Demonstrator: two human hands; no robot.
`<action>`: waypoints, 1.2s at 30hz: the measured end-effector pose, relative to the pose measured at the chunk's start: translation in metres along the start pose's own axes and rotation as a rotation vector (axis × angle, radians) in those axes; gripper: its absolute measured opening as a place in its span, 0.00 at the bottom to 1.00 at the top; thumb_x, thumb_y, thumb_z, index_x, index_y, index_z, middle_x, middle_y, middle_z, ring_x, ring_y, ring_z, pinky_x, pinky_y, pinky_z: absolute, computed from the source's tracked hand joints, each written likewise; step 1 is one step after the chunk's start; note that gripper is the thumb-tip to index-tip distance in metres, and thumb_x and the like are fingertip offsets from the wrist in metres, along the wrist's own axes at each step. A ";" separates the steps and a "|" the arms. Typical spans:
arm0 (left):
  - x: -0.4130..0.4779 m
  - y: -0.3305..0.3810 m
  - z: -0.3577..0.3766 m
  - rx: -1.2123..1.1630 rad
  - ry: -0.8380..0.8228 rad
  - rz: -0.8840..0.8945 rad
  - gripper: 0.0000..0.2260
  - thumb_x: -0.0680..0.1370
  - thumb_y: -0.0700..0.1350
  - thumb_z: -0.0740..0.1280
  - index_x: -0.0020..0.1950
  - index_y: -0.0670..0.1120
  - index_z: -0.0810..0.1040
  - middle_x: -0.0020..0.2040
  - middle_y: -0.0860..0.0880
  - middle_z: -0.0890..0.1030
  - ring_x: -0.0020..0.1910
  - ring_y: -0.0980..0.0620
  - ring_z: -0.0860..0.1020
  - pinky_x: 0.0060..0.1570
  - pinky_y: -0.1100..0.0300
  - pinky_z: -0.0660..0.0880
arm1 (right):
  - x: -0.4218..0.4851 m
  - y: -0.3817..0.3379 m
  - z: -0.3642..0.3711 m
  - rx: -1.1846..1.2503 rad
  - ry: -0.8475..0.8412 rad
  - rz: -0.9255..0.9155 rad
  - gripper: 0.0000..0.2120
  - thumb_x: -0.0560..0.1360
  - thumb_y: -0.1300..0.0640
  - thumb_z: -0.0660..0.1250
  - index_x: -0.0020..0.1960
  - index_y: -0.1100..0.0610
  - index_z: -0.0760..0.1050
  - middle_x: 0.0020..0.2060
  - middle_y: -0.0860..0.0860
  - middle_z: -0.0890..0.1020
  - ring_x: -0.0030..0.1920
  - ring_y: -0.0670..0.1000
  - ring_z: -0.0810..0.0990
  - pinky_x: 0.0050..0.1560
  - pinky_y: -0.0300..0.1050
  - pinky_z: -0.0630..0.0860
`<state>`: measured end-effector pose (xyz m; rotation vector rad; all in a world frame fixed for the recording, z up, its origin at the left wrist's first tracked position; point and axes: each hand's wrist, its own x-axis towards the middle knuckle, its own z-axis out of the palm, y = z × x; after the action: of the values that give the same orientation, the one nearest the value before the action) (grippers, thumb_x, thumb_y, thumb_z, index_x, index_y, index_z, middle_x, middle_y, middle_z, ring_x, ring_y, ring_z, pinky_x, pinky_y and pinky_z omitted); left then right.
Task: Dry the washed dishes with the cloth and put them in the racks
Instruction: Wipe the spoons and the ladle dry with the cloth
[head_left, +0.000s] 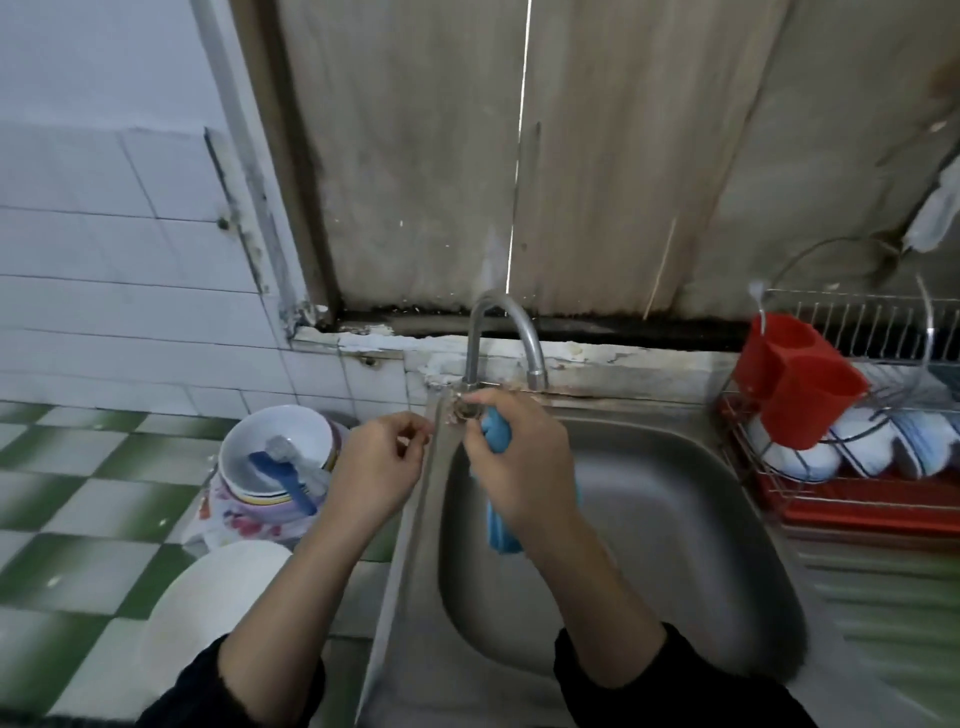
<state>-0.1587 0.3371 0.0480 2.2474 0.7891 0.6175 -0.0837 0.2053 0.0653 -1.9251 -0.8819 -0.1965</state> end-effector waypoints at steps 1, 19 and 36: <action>0.002 -0.014 -0.010 0.017 0.016 -0.018 0.08 0.78 0.40 0.66 0.48 0.48 0.83 0.41 0.50 0.85 0.38 0.51 0.81 0.42 0.59 0.76 | 0.001 -0.005 0.014 0.003 -0.033 0.002 0.13 0.73 0.61 0.70 0.56 0.50 0.80 0.48 0.46 0.82 0.47 0.46 0.79 0.50 0.39 0.73; 0.032 -0.187 -0.045 -0.016 -0.162 -0.500 0.19 0.75 0.48 0.71 0.65 0.44 0.75 0.47 0.42 0.84 0.42 0.43 0.83 0.47 0.49 0.81 | 0.011 -0.038 0.205 -0.191 -0.519 0.241 0.15 0.74 0.57 0.67 0.60 0.50 0.78 0.56 0.52 0.81 0.53 0.52 0.78 0.48 0.41 0.72; 0.009 -0.172 -0.073 -0.225 -0.007 -0.806 0.06 0.74 0.35 0.65 0.42 0.37 0.81 0.30 0.43 0.81 0.29 0.44 0.82 0.38 0.52 0.82 | 0.021 -0.016 0.190 0.726 -0.093 1.096 0.03 0.75 0.59 0.58 0.45 0.53 0.70 0.41 0.58 0.75 0.38 0.55 0.75 0.43 0.47 0.73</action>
<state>-0.2596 0.4774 -0.0250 1.5343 1.4219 0.2801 -0.1216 0.3768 -0.0111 -1.4601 0.1536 0.7643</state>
